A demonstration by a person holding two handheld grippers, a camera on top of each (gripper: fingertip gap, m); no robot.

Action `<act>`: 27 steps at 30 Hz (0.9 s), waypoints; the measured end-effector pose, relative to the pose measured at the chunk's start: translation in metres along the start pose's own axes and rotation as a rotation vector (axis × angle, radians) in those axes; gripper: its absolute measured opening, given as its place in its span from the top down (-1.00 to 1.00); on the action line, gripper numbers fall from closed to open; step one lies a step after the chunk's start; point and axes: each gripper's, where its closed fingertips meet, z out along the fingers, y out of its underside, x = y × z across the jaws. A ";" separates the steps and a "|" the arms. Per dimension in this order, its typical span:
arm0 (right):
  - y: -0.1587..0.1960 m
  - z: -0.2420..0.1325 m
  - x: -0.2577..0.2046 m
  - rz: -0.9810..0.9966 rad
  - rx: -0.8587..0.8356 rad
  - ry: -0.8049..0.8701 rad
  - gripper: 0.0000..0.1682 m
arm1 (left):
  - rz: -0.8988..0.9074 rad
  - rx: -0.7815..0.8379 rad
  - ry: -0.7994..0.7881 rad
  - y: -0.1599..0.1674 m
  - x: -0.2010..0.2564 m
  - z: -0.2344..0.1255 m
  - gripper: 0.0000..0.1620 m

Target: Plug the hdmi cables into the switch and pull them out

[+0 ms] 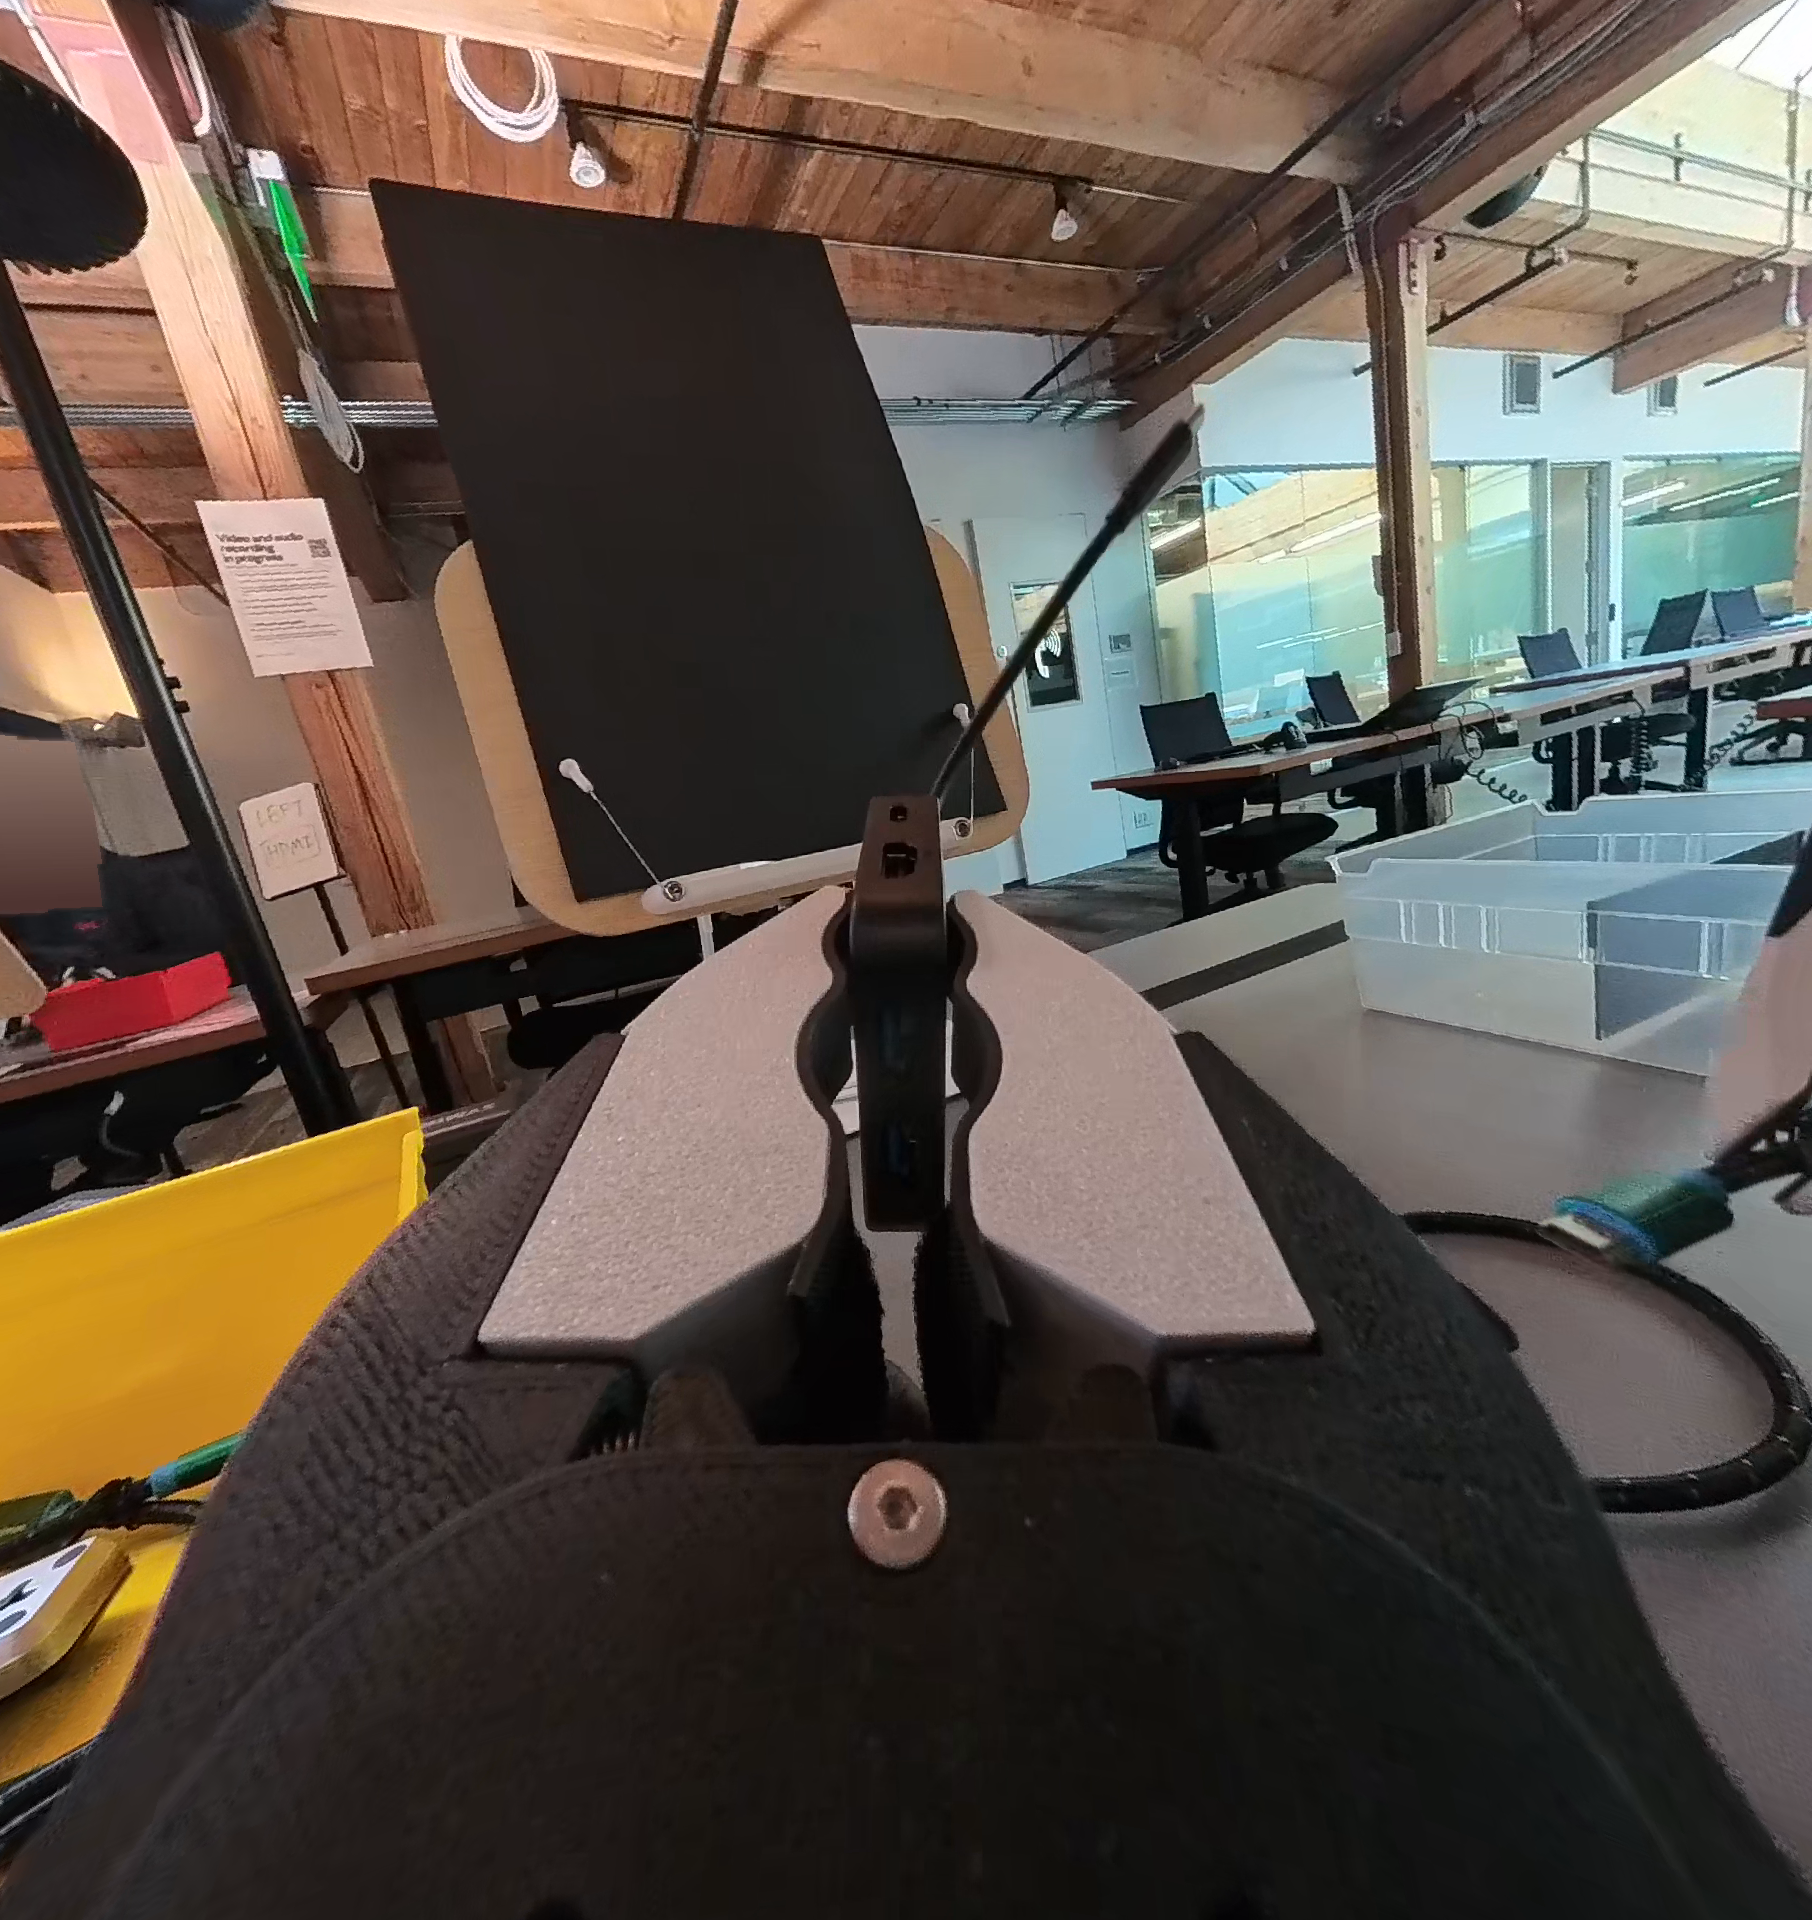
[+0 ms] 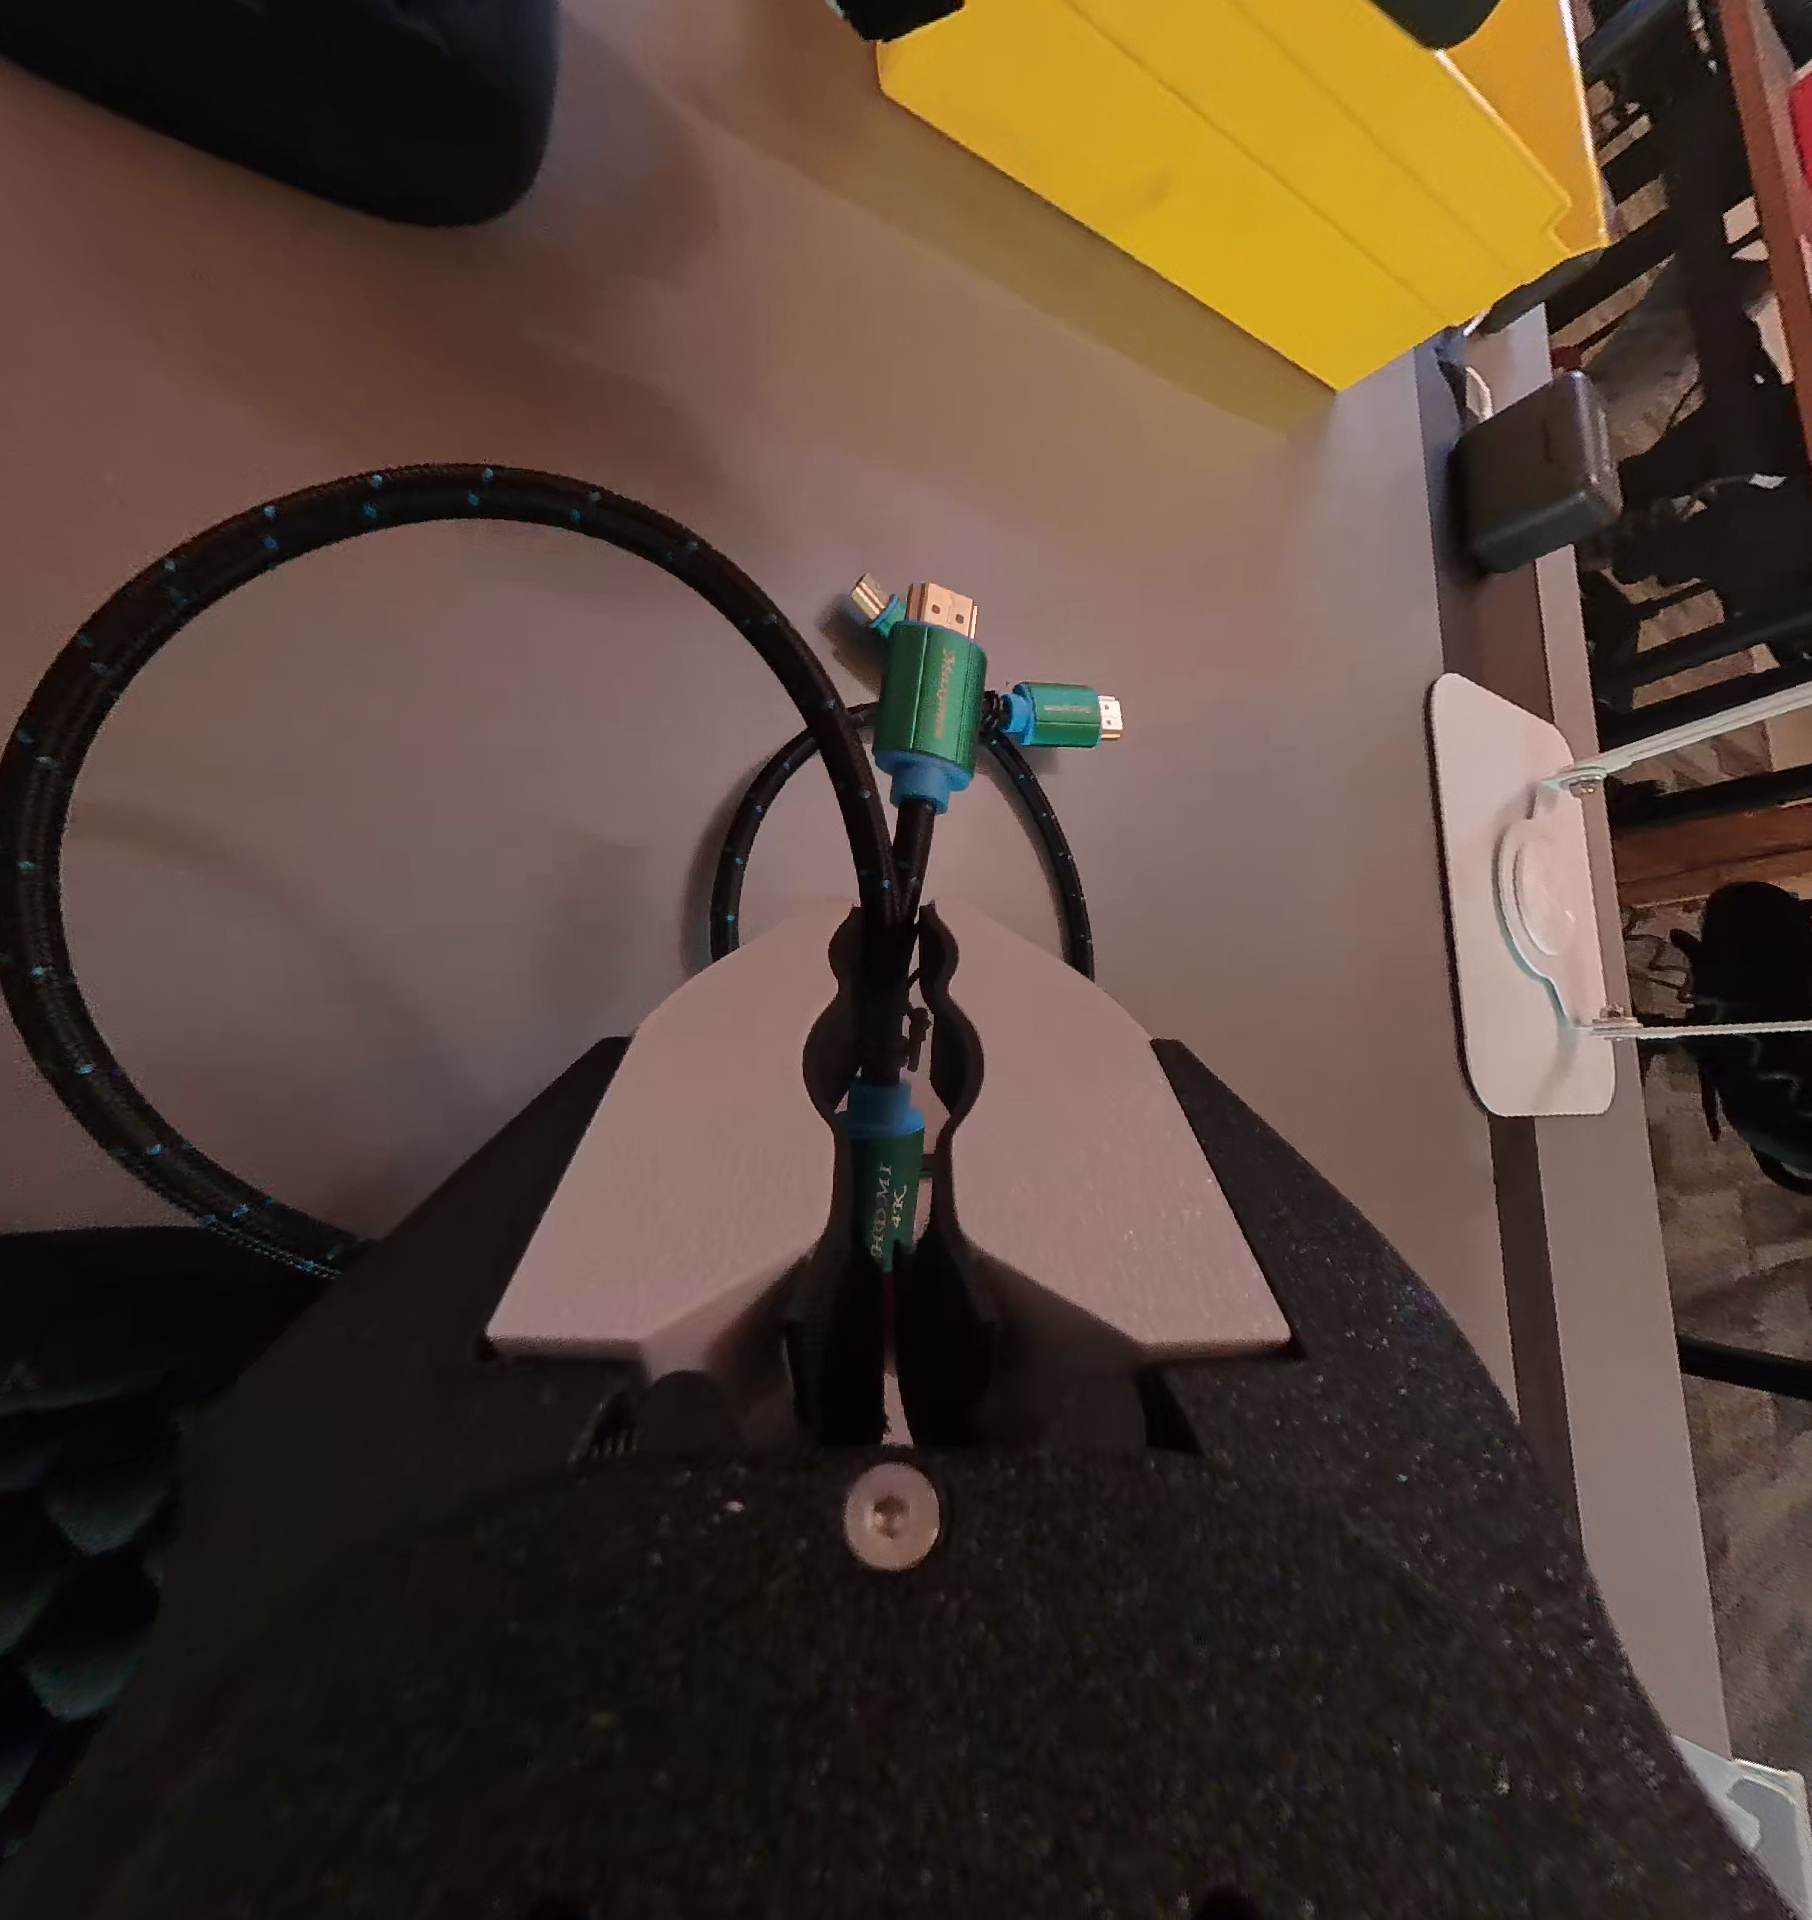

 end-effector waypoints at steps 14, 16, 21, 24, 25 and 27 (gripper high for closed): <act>0.015 0.008 0.032 0.253 -0.066 0.123 0.89 | 0.024 -0.007 0.009 0.001 0.004 0.001 0.83; 0.018 0.020 0.033 0.308 -0.082 0.134 0.89 | 0.031 -0.010 0.014 0.001 0.005 0.001 0.82; 0.023 0.047 0.034 0.382 -0.105 0.117 0.87 | 0.023 -0.004 0.044 0.001 0.010 0.002 0.83; 0.025 0.060 0.036 0.477 -0.063 0.105 0.82 | -0.026 0.007 0.097 0.000 0.016 0.003 0.82; 0.025 0.062 0.036 0.530 -0.047 0.085 0.79 | -0.052 0.009 0.124 0.000 0.019 0.003 0.82; 0.018 0.057 0.041 0.598 0.014 0.076 0.59 | -0.115 0.008 0.193 0.000 0.026 0.004 0.82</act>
